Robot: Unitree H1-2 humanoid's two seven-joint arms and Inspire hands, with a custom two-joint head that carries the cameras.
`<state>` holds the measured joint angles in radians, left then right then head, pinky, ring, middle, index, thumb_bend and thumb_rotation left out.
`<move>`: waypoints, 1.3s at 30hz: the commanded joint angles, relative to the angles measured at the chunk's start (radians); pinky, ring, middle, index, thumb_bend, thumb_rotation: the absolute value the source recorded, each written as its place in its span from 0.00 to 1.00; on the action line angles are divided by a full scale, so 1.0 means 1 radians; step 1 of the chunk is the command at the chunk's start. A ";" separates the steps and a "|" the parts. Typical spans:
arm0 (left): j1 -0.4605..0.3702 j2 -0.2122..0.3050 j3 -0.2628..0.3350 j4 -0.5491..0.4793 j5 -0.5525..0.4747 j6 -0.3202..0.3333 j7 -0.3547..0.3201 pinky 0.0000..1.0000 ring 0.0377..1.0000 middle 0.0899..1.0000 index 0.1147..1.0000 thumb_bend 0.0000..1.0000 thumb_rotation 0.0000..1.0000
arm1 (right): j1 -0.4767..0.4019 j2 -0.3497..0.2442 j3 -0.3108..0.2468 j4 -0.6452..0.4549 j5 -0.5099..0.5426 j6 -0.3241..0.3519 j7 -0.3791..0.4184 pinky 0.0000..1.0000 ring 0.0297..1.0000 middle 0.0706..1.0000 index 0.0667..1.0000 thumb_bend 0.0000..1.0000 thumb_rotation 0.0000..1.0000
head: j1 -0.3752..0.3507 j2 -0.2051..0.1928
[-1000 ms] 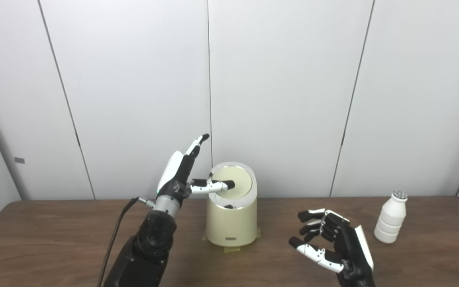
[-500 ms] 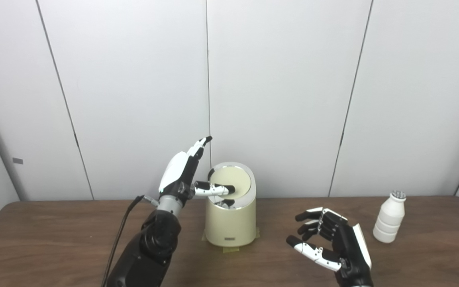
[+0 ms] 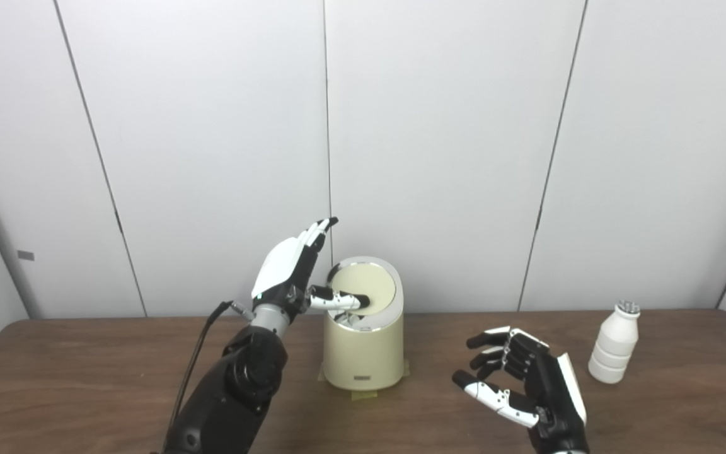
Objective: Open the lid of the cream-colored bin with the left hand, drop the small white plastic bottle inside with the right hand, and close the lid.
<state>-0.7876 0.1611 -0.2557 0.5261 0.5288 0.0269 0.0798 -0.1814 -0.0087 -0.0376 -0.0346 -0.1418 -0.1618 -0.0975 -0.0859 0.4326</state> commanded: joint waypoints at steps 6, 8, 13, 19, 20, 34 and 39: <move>-0.066 0.042 -0.046 -0.046 0.041 0.084 -0.092 0.92 1.00 1.00 1.00 0.85 0.00 | -0.036 0.000 0.001 -0.035 0.003 -0.022 -0.005 0.38 0.47 0.58 0.46 0.52 0.14 | 0.004 0.009; -0.061 0.050 -0.057 -0.054 0.042 0.090 -0.114 0.90 1.00 1.00 1.00 0.85 0.00 | -0.035 -0.002 0.002 -0.036 -0.003 -0.021 -0.007 0.37 0.46 0.58 0.46 0.52 0.14 | 0.005 0.009; -0.035 0.052 -0.060 -0.035 0.026 0.058 -0.105 0.81 0.99 1.00 1.00 0.85 0.00 | -0.036 -0.003 0.000 -0.028 -0.006 -0.026 -0.010 0.37 0.46 0.58 0.46 0.52 0.14 | 0.005 0.009; -0.011 0.055 -0.070 -0.019 0.029 0.072 -0.121 0.87 0.99 1.00 1.00 0.83 0.00 | -0.036 -0.003 -0.001 -0.031 -0.001 -0.020 -0.008 0.37 0.47 0.59 0.46 0.52 0.14 | 0.005 0.011; -0.009 0.055 -0.072 -0.015 0.028 0.073 -0.126 0.87 0.99 1.00 1.00 0.83 0.00 | -0.036 -0.002 -0.001 -0.030 0.000 -0.021 -0.008 0.37 0.47 0.60 0.46 0.52 0.14 | 0.005 0.011; 0.027 0.013 0.055 -0.104 -0.083 0.024 -0.016 0.85 0.96 0.99 0.99 0.79 0.07 | -0.034 -0.006 -0.001 -0.026 0.008 -0.022 -0.004 0.37 0.46 0.55 0.46 0.52 0.14 | 0.013 0.007; 0.070 -0.060 0.182 -0.202 -0.203 -0.074 0.065 0.88 0.93 0.94 0.96 0.71 0.10 | -0.031 -0.009 0.001 -0.033 0.010 -0.008 0.001 0.37 0.45 0.53 0.46 0.52 0.14 | 0.019 0.005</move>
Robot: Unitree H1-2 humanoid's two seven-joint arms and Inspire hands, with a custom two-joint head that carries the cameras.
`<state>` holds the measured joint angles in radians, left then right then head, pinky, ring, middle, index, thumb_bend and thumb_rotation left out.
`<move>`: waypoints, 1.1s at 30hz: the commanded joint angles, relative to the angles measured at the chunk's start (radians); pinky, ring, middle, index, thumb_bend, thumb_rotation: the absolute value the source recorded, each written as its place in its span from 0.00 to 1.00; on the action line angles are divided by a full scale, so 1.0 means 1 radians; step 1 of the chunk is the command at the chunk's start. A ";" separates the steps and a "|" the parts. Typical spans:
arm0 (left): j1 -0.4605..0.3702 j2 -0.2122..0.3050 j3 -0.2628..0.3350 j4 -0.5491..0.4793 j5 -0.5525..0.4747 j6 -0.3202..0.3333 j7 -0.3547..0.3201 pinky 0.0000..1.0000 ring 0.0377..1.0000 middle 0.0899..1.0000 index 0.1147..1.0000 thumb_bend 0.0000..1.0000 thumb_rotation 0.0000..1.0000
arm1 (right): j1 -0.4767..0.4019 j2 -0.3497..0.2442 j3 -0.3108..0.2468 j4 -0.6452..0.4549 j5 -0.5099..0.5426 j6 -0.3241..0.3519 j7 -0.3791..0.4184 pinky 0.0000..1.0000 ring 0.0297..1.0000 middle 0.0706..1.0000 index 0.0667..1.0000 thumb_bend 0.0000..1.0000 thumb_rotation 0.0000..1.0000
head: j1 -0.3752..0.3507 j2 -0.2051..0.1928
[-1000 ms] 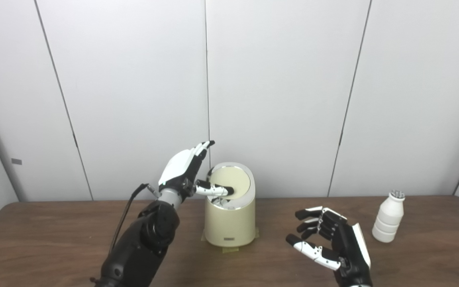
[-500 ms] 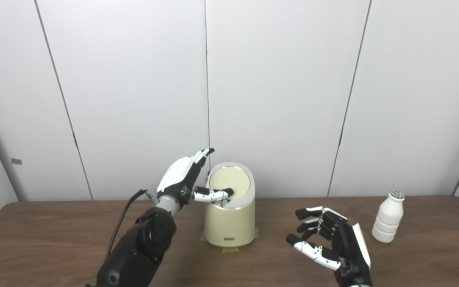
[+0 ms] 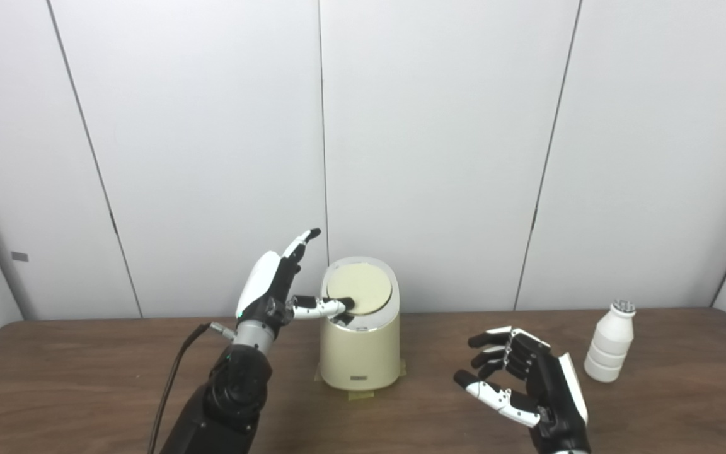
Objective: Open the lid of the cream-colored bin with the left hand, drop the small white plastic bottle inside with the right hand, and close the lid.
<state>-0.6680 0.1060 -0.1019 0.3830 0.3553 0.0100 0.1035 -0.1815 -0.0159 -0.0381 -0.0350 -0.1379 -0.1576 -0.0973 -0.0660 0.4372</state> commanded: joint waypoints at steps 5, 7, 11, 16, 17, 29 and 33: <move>0.012 -0.042 0.103 -0.209 -0.156 -0.032 0.011 0.87 0.93 0.93 0.97 0.67 0.15 | -0.031 -0.005 -0.001 -0.018 0.020 -0.031 0.003 0.38 0.48 0.61 0.46 0.52 0.14 | 0.005 0.001; 0.034 -0.048 0.120 -0.255 -0.198 0.003 -0.010 0.86 0.92 0.92 0.96 0.69 0.18 | -0.031 -0.007 -0.003 -0.011 0.029 -0.037 0.005 0.39 0.49 0.63 0.46 0.52 0.14 | 0.006 0.001; 0.127 -0.035 0.135 -0.385 -0.273 0.062 -0.068 0.81 0.85 0.87 0.93 0.72 0.24 | -0.032 -0.010 -0.005 -0.003 0.037 -0.044 0.004 0.39 0.48 0.63 0.46 0.52 0.14 | 0.014 0.002; 0.236 -0.014 0.140 -0.429 -0.300 -0.040 -0.091 0.59 0.72 0.76 0.82 0.78 0.35 | -0.036 -0.018 -0.009 0.017 0.053 -0.061 0.005 0.41 0.49 0.64 0.46 0.52 0.14 | 0.021 0.002; 0.259 -0.011 0.142 -0.432 -0.305 -0.059 -0.093 0.58 0.71 0.75 0.81 0.79 0.36 | -0.036 -0.018 -0.010 0.021 0.056 -0.063 0.005 0.41 0.49 0.64 0.46 0.52 0.14 | 0.022 0.002; 0.439 0.001 0.162 -0.416 -0.309 -0.168 -0.086 0.58 0.68 0.73 0.79 0.80 0.33 | -0.038 -0.030 -0.018 0.059 0.069 -0.101 0.008 0.44 0.50 0.66 0.46 0.52 0.14 | 0.021 0.002; 0.456 0.001 0.166 -0.396 -0.284 -0.176 -0.069 0.58 0.66 0.71 0.75 0.79 0.32 | -0.036 -0.036 -0.022 0.059 0.076 -0.097 0.013 0.44 0.51 0.66 0.46 0.52 0.14 | 0.015 -0.002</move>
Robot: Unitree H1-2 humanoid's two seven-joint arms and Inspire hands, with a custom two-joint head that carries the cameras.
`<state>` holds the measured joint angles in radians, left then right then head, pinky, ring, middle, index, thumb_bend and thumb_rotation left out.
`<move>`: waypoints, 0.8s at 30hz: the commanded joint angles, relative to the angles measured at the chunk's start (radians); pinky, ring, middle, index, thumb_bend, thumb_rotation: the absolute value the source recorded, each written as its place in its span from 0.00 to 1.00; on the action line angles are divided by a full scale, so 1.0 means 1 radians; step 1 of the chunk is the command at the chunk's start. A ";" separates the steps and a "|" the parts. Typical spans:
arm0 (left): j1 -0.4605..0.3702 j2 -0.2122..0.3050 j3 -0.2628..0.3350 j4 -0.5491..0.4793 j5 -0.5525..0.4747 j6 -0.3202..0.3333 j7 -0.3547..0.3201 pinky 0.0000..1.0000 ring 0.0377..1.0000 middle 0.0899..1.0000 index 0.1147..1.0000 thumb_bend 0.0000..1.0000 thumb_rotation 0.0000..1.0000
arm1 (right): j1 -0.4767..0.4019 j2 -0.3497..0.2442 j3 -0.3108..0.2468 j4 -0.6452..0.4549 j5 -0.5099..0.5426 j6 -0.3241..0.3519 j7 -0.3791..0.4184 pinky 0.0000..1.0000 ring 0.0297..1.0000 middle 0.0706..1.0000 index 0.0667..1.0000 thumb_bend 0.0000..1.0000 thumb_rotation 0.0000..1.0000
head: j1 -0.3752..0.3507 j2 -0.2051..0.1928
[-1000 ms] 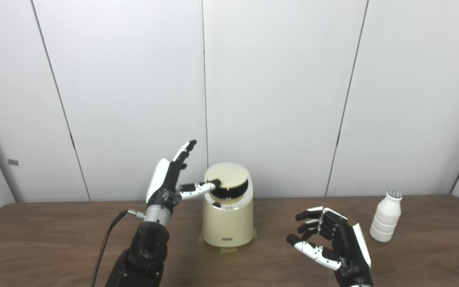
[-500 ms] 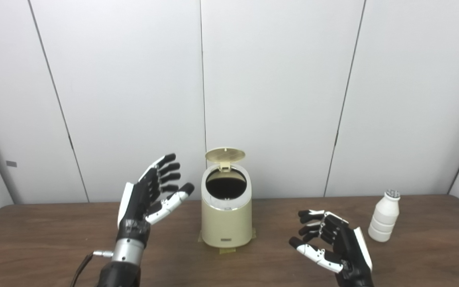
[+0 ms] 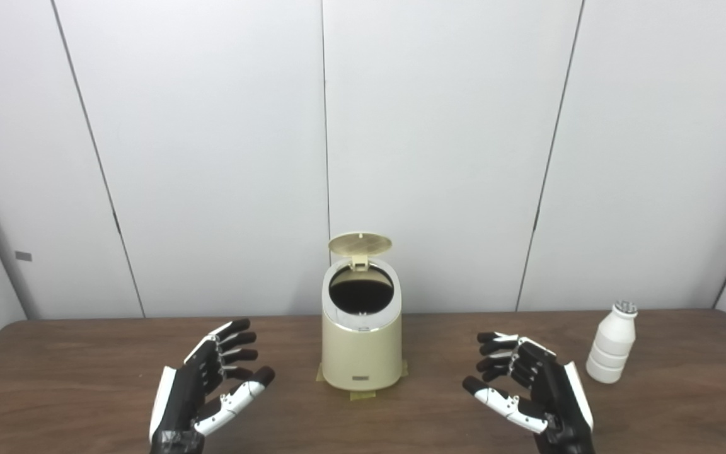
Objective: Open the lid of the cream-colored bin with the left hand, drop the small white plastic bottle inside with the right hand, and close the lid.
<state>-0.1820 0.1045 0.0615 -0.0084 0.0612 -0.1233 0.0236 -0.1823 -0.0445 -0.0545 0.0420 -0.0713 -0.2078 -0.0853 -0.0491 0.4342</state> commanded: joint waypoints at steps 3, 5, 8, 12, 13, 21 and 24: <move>-0.029 0.008 0.004 0.038 0.020 -0.072 0.020 0.61 0.67 0.71 0.74 0.78 0.31 | -0.038 -0.011 -0.009 -0.009 0.022 -0.054 0.005 0.44 0.51 0.66 0.46 0.52 0.14 | -0.018 -0.009; -0.029 0.014 0.005 0.066 0.018 -0.089 0.017 0.64 0.68 0.71 0.74 0.77 0.29 | -0.044 -0.010 -0.012 -0.020 0.036 -0.042 0.009 0.43 0.49 0.66 0.46 0.52 0.14 | -0.048 -0.017; -0.034 0.022 0.011 0.084 0.024 -0.090 0.022 0.68 0.69 0.71 0.75 0.74 0.26 | -0.077 -0.043 -0.014 -0.050 0.028 -0.011 0.024 0.46 0.52 0.68 0.65 0.73 0.17 | -0.137 -0.041; -0.041 0.036 0.016 0.097 0.021 -0.086 0.017 0.68 0.71 0.73 0.77 0.70 0.24 | -0.137 -0.091 -0.034 -0.112 -0.023 0.059 0.016 0.47 0.56 0.68 0.68 0.76 0.17 | -0.221 -0.070; -0.043 0.038 0.017 0.099 0.018 -0.084 0.015 0.67 0.70 0.73 0.76 0.70 0.24 | -0.150 -0.096 -0.040 -0.147 -0.050 0.096 0.003 0.48 0.57 0.68 0.67 0.75 0.15 | -0.230 -0.074; -0.057 0.066 0.023 0.132 0.008 -0.098 0.002 0.65 0.72 0.75 0.78 0.64 0.20 | -0.221 -0.191 -0.154 -0.270 -0.115 0.217 -0.048 0.54 0.64 0.67 0.69 0.74 0.16 | -0.349 -0.095; -0.058 0.075 0.022 0.133 0.002 -0.083 -0.007 0.66 0.73 0.76 0.78 0.63 0.19 | -0.263 -0.228 -0.220 -0.307 -0.121 0.271 -0.069 0.54 0.63 0.68 0.70 0.70 0.20 | -0.376 -0.097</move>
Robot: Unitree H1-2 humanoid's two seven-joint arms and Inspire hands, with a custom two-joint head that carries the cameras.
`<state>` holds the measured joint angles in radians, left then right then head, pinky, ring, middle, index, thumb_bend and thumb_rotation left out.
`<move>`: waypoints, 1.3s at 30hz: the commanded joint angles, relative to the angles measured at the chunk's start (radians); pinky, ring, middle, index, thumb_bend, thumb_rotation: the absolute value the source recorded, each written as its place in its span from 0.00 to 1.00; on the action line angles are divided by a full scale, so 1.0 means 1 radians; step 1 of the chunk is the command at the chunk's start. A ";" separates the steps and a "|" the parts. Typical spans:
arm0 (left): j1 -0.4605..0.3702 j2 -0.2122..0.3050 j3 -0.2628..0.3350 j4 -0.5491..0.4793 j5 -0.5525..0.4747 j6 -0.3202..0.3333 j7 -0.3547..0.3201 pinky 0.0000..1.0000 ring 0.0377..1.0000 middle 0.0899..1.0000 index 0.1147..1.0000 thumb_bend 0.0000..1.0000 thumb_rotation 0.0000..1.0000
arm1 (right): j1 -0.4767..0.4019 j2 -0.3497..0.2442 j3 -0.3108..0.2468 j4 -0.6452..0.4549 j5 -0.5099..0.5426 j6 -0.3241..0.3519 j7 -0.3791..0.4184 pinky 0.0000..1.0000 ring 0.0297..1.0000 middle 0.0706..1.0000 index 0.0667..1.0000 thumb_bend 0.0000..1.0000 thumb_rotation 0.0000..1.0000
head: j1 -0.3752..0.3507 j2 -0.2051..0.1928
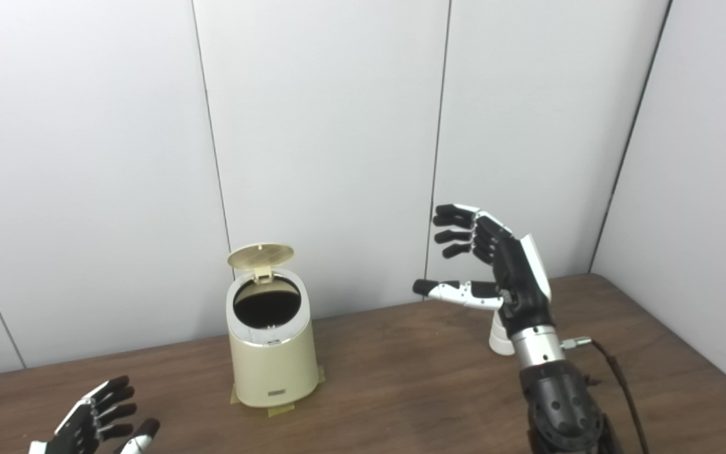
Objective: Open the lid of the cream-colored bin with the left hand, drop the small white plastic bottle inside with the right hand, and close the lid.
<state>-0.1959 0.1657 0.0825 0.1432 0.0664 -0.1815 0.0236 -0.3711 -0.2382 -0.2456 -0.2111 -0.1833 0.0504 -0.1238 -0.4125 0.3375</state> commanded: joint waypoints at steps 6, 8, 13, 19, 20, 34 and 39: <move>-0.045 0.025 -0.003 -0.023 -0.025 -0.016 -0.025 0.64 0.73 0.76 0.78 0.63 0.22 | -0.123 -0.134 -0.095 -0.060 -0.016 0.121 -0.034 0.59 0.66 0.71 0.70 0.73 0.11 | -0.041 0.005; -0.045 0.024 -0.001 -0.023 -0.033 -0.023 -0.032 0.67 0.74 0.77 0.78 0.62 0.21 | -0.114 -0.169 -0.100 -0.042 -0.013 0.163 -0.019 0.63 0.69 0.73 0.72 0.75 0.14 | -0.043 0.005; -0.046 0.025 0.003 -0.021 -0.052 -0.035 -0.045 0.65 0.74 0.77 0.79 0.59 0.19 | -0.087 -0.225 -0.107 0.000 0.010 0.237 0.018 0.71 0.77 0.81 0.79 0.76 0.17 | -0.051 0.009; -0.042 0.026 -0.002 -0.029 -0.050 -0.043 -0.047 0.64 0.73 0.77 0.79 0.57 0.18 | -0.060 -0.255 -0.095 0.066 0.024 0.277 0.054 0.73 0.79 0.83 0.82 0.74 0.13 | -0.049 0.012; -0.041 0.026 -0.002 -0.030 -0.052 -0.043 -0.048 0.64 0.73 0.77 0.78 0.57 0.18 | -0.057 -0.256 -0.092 0.082 0.031 0.271 0.060 0.73 0.80 0.83 0.82 0.74 0.12 | -0.049 0.012; -0.032 0.028 -0.008 -0.076 -0.033 -0.004 -0.048 0.64 0.72 0.75 0.78 0.58 0.19 | -0.033 -0.265 -0.027 0.265 0.039 0.232 0.081 0.68 0.77 0.82 0.82 0.76 0.13 | -0.052 0.020; -0.030 0.027 -0.009 -0.086 -0.036 0.003 -0.049 0.64 0.72 0.75 0.78 0.57 0.16 | -0.029 -0.262 -0.011 0.319 0.043 0.202 0.085 0.66 0.75 0.80 0.80 0.77 0.13 | -0.052 0.023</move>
<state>-0.1933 0.1825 0.0736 0.0928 0.0327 -0.1735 -0.0201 -0.3660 -0.4707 -0.2547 0.1183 -0.1429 0.3054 -0.0369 -0.4633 0.3605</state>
